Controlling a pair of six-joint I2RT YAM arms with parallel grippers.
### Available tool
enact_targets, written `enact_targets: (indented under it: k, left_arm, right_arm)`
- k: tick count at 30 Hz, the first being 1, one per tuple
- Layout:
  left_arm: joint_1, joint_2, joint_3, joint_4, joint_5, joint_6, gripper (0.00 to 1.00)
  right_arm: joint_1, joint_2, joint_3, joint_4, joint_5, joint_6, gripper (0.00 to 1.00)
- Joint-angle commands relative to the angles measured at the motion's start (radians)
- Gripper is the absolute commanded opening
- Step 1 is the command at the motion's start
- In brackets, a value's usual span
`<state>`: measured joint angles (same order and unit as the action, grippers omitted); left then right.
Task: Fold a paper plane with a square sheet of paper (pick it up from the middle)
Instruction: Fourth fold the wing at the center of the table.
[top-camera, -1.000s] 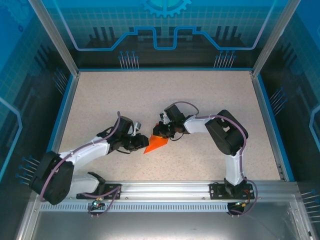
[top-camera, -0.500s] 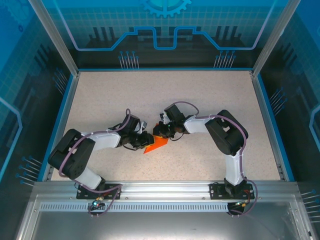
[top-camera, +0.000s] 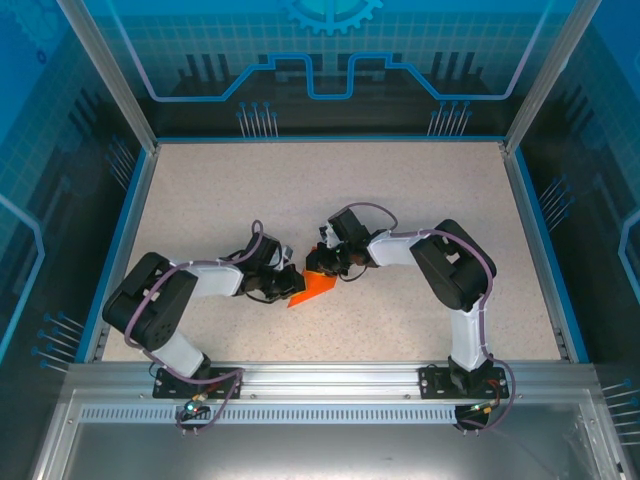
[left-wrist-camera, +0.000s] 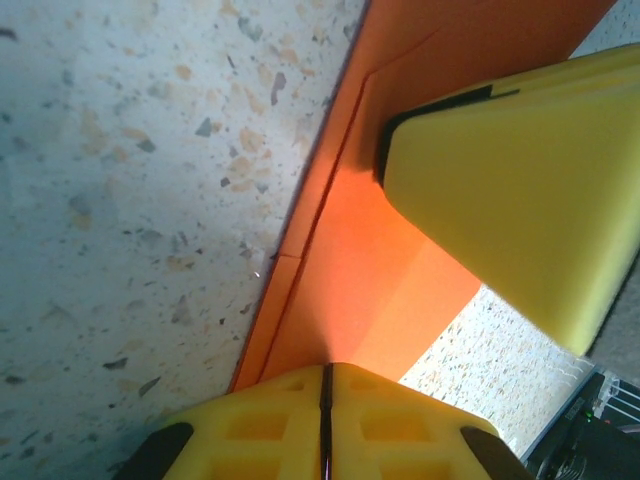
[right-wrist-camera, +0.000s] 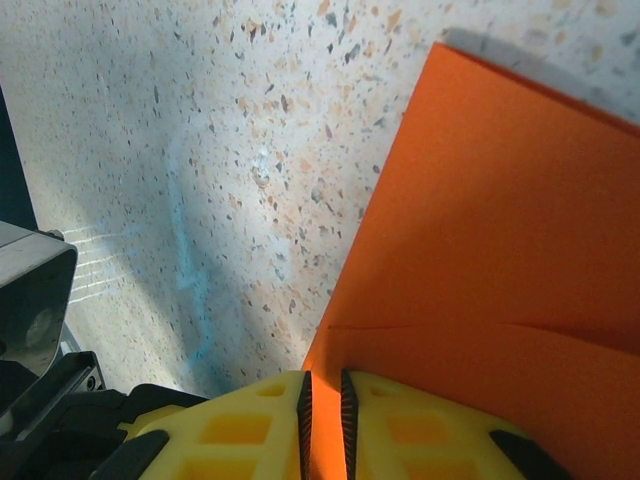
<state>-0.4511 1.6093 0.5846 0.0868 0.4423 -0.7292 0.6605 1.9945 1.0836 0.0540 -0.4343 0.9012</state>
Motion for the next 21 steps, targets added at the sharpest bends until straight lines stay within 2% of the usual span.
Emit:
enact_targets:
  k: [1, 3, 10, 21]
  left_arm:
    - [0.005, 0.044, -0.052, -0.101, -0.126, 0.027, 0.09]
    - [0.004, 0.049, -0.051, -0.098, -0.131, 0.028, 0.08]
    - [0.004, 0.052, -0.051, -0.092, -0.130, 0.024, 0.07]
    - [0.003, 0.055, -0.051, -0.092, -0.131, 0.024, 0.06]
  right_arm:
    - [-0.027, -0.067, -0.014, -0.043, 0.059, -0.044, 0.19]
    - [-0.025, -0.099, -0.011, -0.081, 0.101, -0.061, 0.19]
    - [0.018, -0.146, -0.080, -0.011, 0.089, -0.039, 0.18]
    - [0.081, -0.067, -0.105, 0.075, 0.073, 0.015, 0.15]
